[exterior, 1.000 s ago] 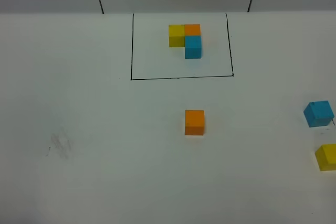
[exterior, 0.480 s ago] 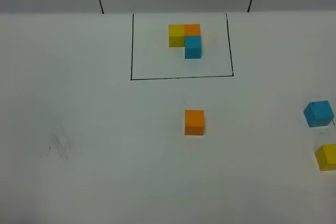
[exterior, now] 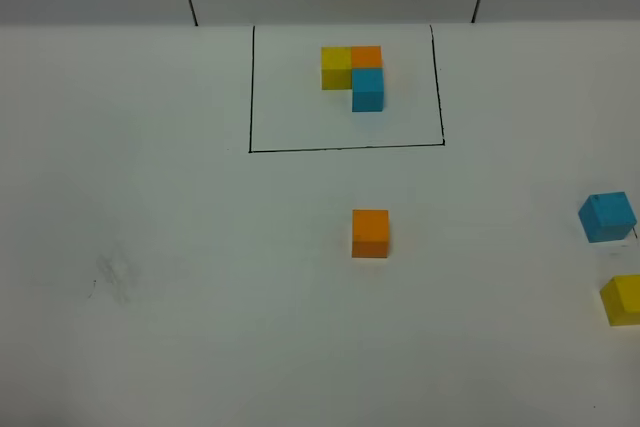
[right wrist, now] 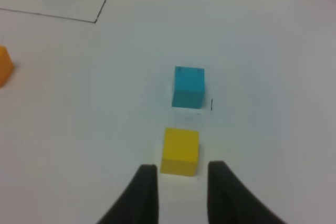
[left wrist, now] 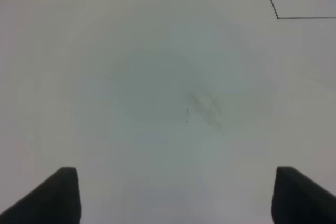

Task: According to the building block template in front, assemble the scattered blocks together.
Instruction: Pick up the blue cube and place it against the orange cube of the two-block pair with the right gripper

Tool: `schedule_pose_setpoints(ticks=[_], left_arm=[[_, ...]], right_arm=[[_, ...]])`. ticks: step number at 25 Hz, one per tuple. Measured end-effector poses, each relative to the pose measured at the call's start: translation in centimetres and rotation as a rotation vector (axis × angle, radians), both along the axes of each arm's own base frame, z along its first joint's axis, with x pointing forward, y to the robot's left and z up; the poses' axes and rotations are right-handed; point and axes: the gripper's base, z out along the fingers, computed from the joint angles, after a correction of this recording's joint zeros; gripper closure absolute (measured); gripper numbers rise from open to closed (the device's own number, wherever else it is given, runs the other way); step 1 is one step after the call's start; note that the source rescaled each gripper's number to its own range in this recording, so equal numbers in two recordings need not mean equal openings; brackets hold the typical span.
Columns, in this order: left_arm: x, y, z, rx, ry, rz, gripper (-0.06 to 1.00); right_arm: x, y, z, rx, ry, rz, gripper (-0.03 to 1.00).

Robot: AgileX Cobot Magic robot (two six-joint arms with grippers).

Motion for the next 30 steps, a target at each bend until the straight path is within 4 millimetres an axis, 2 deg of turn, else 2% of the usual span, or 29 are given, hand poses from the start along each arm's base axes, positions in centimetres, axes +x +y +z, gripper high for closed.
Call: schedule_pose_setpoints(ticks=[5,11,14,17,23,26,30], left_arm=[[0.0,0.0,0.0,0.0,0.0,0.0,0.36],[0.0,0.0,0.0,0.0,0.0,0.0,0.36],[0.0,0.0,0.0,0.0,0.0,0.0,0.36],[0.0,0.0,0.0,0.0,0.0,0.0,0.36],[0.0,0.0,0.0,0.0,0.0,0.0,0.36],[0.0,0.0,0.0,0.0,0.0,0.0,0.36],[0.0,0.0,0.0,0.0,0.0,0.0,0.36]], right_arm=[[0.3,-0.3,0.0,0.067,0.018,-0.08,0.96],[3.6,-1.0,0.6,0.085,0.175,-0.237,0.81],[6.0,-0.8,1.5,0.074,0.221,-0.241,0.7],[8.7,-0.5,1.8,0.044,0.303,-0.232,0.55],[14.9,0.2,1.4,-0.036,0.461,-0.186,0.16],[18.4,0.5,0.8,-0.049,0.512,-0.174,0.09],[22.6,1.0,-0.5,-0.065,0.577,-0.164,0.09]])
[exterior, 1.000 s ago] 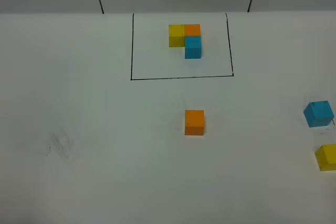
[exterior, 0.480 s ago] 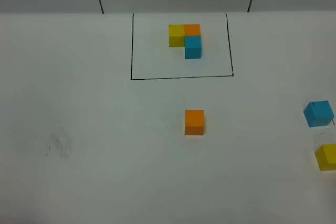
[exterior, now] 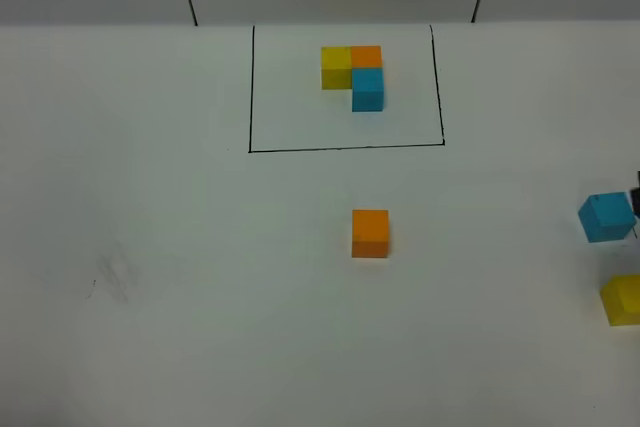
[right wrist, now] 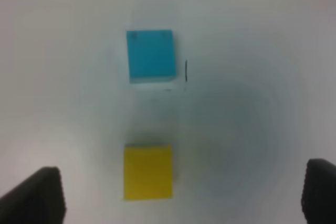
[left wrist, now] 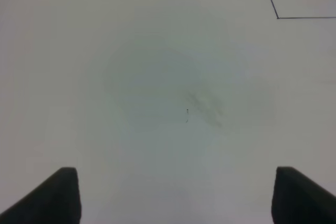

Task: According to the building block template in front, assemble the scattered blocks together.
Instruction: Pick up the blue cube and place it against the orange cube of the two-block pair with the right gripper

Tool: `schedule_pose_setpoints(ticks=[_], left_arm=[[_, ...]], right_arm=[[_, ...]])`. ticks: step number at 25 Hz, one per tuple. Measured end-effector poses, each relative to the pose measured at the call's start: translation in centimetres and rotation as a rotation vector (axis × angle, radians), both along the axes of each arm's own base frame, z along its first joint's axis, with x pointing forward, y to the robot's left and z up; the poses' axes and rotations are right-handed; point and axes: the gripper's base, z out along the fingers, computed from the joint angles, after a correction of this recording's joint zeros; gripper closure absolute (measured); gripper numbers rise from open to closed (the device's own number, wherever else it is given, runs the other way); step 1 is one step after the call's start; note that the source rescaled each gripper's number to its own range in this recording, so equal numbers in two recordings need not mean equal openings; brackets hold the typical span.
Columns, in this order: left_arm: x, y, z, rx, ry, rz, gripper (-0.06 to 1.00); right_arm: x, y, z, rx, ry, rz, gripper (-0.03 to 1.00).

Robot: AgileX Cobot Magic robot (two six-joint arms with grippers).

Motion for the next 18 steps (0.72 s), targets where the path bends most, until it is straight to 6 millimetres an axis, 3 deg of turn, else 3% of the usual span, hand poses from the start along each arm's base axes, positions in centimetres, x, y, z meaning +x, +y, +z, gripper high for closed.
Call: schedule_pose_setpoints(ticks=[3,7,12,18], left_arm=[[0.0,0.0,0.0,0.0,0.0,0.0,0.37],[0.0,0.0,0.0,0.0,0.0,0.0,0.37],[0.0,0.0,0.0,0.0,0.0,0.0,0.37],[0.0,0.0,0.0,0.0,0.0,0.0,0.37]], right_arm=[[3.0,0.1,-1.4,0.008,0.025,-0.003,0.1],[5.7,-0.9,-4.4,0.038,0.088,-0.053,0.11],[7.5,-1.6,-8.0,0.041,0.151,-0.055,0.11],[8.7,-1.5,-10.3,0.04,0.151,-0.023,0.14]])
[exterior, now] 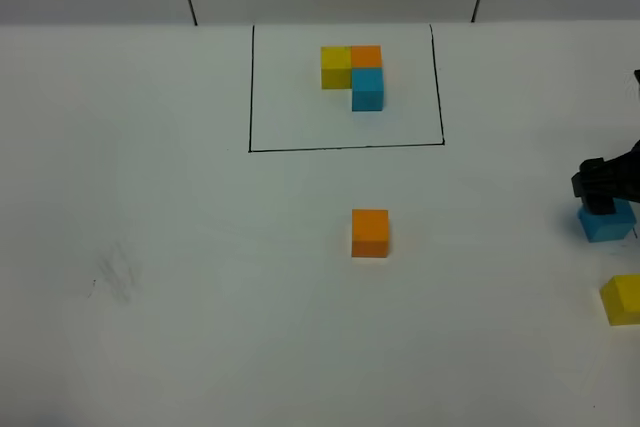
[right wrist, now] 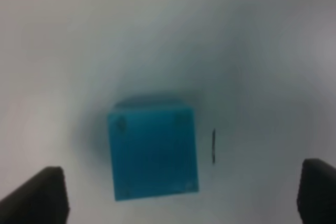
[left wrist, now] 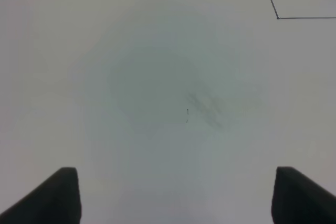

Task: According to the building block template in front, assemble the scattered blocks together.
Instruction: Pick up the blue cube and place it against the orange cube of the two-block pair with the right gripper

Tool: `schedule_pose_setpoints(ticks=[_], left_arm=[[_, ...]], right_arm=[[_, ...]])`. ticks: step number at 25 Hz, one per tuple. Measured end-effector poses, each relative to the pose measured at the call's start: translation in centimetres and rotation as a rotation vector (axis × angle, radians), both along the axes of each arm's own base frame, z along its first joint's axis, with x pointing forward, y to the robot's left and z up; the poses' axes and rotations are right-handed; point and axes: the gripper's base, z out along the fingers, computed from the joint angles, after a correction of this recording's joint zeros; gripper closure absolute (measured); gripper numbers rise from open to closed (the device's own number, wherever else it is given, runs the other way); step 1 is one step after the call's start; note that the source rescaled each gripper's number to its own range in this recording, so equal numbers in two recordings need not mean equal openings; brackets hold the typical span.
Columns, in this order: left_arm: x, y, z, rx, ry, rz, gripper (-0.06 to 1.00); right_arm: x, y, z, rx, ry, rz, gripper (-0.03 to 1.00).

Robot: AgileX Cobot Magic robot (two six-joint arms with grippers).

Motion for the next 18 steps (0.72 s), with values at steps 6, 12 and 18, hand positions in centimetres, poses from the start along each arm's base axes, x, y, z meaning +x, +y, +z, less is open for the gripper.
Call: schedule_pose_setpoints(ticks=[6,12,18], left_arm=[[0.0,0.0,0.0,0.0,0.0,0.0,0.37],[0.0,0.0,0.0,0.0,0.0,0.0,0.37],[0.0,0.0,0.0,0.0,0.0,0.0,0.37]], right_arm=[[0.6,0.0,-2.3,0.004,0.042,0.003,0.16],[0.9,0.0,-4.4,0.007,0.084,0.007,0.16],[1.1,0.0,-4.9,0.01,0.074,0.01,0.71]])
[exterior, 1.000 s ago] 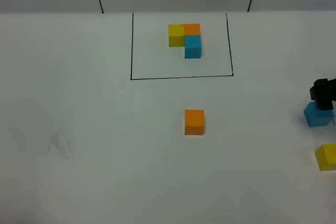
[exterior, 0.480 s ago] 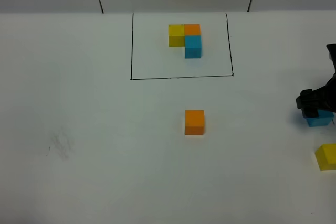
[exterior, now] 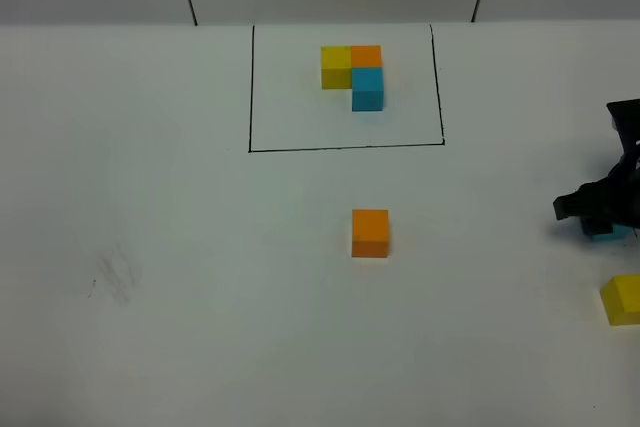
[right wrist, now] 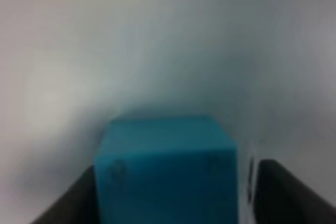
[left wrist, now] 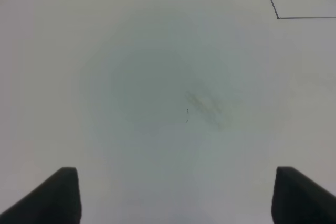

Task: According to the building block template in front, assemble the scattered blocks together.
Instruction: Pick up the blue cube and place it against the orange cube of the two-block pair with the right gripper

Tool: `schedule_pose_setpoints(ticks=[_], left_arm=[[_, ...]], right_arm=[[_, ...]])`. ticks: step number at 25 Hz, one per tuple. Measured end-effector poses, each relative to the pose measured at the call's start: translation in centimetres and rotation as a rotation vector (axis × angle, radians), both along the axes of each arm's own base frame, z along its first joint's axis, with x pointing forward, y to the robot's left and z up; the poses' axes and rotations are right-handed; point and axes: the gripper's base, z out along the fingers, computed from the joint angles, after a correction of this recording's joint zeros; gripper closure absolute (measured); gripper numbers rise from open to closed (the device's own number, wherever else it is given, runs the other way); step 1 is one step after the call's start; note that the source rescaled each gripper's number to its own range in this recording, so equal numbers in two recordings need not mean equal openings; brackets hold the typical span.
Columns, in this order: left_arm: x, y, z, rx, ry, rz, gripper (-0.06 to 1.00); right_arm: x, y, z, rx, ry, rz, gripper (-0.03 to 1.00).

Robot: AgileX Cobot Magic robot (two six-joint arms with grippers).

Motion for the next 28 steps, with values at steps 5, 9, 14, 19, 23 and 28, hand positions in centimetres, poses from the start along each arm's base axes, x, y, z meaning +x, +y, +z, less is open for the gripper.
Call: schedule_pose_setpoints(ticks=[5,9,14,19,23,28], left_arm=[[0.0,0.0,0.0,0.0,0.0,0.001,0.37],[0.0,0.0,0.0,0.0,0.0,0.001,0.37],[0.0,0.0,0.0,0.0,0.0,0.001,0.37],[0.0,0.0,0.0,0.0,0.0,0.001,0.37],[0.0,0.0,0.0,0.0,0.0,0.001,0.37],[0.0,0.0,0.0,0.0,0.0,0.001,0.37]], right_arm=[[-0.3,0.2,0.7,-0.017,0.017,0.021,0.69],[-1.6,0.9,4.8,-0.017,-0.024,0.019,0.69],[-4.4,3.8,10.9,0.076,-0.137,-0.024,0.69],[-7.1,8.5,12.3,0.12,-0.103,-0.036,0.69],[-8.8,13.3,11.1,0.09,-0.072,-0.071,0.69],[-10.7,18.5,9.0,0.088,-0.113,-0.119,0.69]])
